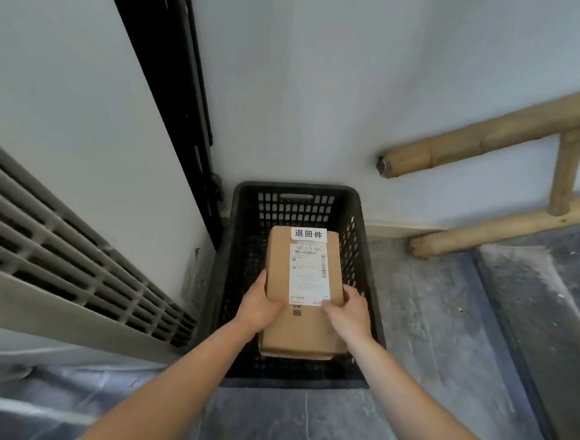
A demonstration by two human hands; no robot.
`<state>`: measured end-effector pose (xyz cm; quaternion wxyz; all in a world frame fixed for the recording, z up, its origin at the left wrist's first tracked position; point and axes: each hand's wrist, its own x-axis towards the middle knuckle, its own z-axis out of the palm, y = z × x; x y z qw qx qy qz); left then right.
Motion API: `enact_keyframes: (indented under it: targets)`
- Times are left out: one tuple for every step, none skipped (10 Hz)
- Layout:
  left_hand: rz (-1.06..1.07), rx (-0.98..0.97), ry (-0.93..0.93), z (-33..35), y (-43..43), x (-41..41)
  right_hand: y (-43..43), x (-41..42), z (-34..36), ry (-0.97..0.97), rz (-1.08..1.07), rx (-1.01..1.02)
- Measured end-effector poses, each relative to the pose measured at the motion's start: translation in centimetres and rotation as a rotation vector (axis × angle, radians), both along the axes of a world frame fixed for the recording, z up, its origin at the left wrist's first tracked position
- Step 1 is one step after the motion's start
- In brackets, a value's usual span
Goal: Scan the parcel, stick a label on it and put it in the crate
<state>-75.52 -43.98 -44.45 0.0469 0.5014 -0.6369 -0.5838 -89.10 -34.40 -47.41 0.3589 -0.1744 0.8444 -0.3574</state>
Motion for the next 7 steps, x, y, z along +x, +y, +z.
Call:
enact_keyframes:
  targets:
    - [-0.002,-0.014,-0.055,-4.6,-1.4,-0.8,-2.0,-1.0,-4.7,-0.002,0.042,0.052]
    - [-0.085,-0.093,-0.146,-8.5,-2.7,-1.5,-3.7,-1.7,-7.9,0.017,0.073,0.104]
    - [-0.099,-0.104,-0.169,-11.6,-4.0,-2.3,-4.9,-2.4,-10.0,0.042,0.092,0.11]
    - [-0.088,-0.114,-0.189,-14.1,-5.3,-2.7,-5.9,-2.8,-11.5,0.067,0.114,0.109]
    - [-0.081,-0.12,-0.206,-16.2,-6.1,-3.1,-6.8,-3.1,-12.9,0.101,0.146,0.142]
    - [-0.097,-0.177,-0.221,-16.7,-5.7,-3.7,-7.0,-2.8,-13.2,0.086,0.175,0.156]
    - [-0.126,-0.237,-0.183,-17.6,-5.2,-4.5,-7.0,-2.5,-13.4,0.085,0.171,0.143]
